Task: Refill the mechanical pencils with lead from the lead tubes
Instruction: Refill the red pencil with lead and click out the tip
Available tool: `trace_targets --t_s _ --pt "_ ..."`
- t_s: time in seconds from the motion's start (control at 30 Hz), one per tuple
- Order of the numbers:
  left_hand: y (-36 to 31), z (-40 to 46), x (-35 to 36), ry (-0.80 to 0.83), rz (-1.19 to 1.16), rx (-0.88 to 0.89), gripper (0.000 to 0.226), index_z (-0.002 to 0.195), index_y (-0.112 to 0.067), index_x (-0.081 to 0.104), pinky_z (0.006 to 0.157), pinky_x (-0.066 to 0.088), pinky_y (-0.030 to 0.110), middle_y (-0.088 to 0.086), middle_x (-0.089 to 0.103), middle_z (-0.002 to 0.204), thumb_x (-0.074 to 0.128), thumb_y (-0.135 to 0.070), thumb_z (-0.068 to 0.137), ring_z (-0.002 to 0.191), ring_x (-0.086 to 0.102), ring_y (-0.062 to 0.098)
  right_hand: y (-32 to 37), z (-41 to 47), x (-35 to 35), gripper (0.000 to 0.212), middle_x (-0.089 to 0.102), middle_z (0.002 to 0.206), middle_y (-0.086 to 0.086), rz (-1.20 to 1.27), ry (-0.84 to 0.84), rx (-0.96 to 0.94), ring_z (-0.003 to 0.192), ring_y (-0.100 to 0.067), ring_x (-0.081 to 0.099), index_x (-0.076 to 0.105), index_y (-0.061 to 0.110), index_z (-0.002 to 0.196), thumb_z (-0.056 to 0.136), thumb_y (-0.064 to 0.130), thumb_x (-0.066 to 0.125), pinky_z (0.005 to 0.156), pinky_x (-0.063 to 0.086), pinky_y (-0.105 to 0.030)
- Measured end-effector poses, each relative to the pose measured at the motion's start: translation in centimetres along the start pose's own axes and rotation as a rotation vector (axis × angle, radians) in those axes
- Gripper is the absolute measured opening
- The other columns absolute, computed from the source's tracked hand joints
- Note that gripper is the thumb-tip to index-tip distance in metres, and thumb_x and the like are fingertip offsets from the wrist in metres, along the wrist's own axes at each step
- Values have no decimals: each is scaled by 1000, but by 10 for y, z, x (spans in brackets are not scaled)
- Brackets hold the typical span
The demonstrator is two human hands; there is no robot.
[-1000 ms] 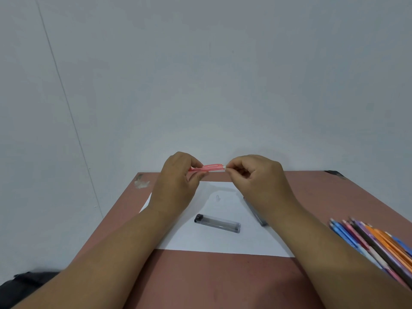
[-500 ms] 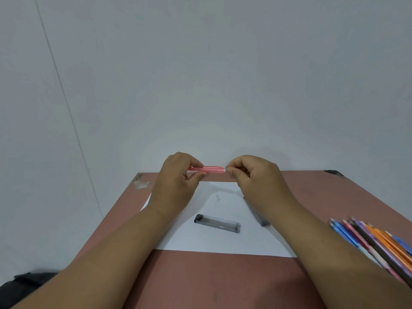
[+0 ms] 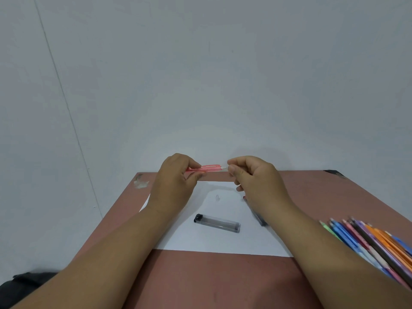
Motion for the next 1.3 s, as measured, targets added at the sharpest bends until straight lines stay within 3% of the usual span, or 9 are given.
trace_targets --t_s 0.13,0.27,0.4,0.6,0.77,0.87,0.97,1.13,1.3 --pt "3 1 -2 -16 -47 -108 14 84 -20 64 71 36 13 -15 57 85 78 -19 85 86 53 12 -11 2 2 12 66 91 20 -330 42 -77 80 10 59 71 32 97 98 22 64 64 40 -4" --pt "6 1 -2 -33 -60 -146 15 82 -17 65 69 36 17 -12 57 84 79 -20 84 85 54 11 -16 1 12 22 65 107 12 -603 174 -133 93 -5 58 72 28 118 98 25 65 74 43 -19" --pt "7 1 -2 -40 -74 -154 16 82 -18 64 69 37 18 -13 55 83 80 -19 84 84 54 13 -16 2 20 28 66 119 9 -718 250 -158 113 -10 56 70 27 126 100 28 63 85 40 -21" --pt "7 1 -3 -25 -73 -149 22 80 -27 58 69 35 16 -14 54 83 79 -21 85 85 53 12 -21 6 30 16 70 106 13 -750 297 -137 103 -10 59 77 30 104 97 26 63 89 52 -34" --pt "8 1 -3 -27 -73 -152 21 80 -25 59 70 36 16 -13 55 83 79 -20 85 86 53 13 -13 5 16 8 72 85 12 -296 39 -25 76 -3 62 76 26 90 93 24 69 66 46 -18" --pt "7 1 -3 -20 -62 -142 17 81 -20 62 70 37 17 -13 56 84 79 -19 84 86 54 12 -7 2 7 4 76 81 9 119 -67 113 72 -8 67 77 26 92 90 23 75 61 50 -19" --pt "4 0 -2 -16 -59 -109 18 81 -21 62 69 36 15 -15 55 82 80 -16 84 84 53 11 -2 -2 6 9 79 89 0 402 -63 191 76 -10 70 77 19 98 89 16 76 68 54 -19" --pt "0 -1 -2 -27 -79 -82 17 82 -20 64 68 37 14 -15 56 82 81 -16 83 82 53 6 4 -6 11 12 79 95 -8 510 -32 209 86 -18 73 77 13 101 89 12 77 84 59 -31" --pt "0 -1 -2 -26 -90 -92 15 83 -20 65 67 37 11 -15 57 82 80 -20 83 84 53 3 6 -6 10 12 79 95 -9 532 -44 205 87 -20 74 77 12 101 89 11 77 83 59 -31"
Point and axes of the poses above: each hand's wrist, its own z-axis towards the middle knuckle, its own x-axis out of the palm, y = z × x, the point moved 2 cm from there along z, towards the middle knuckle
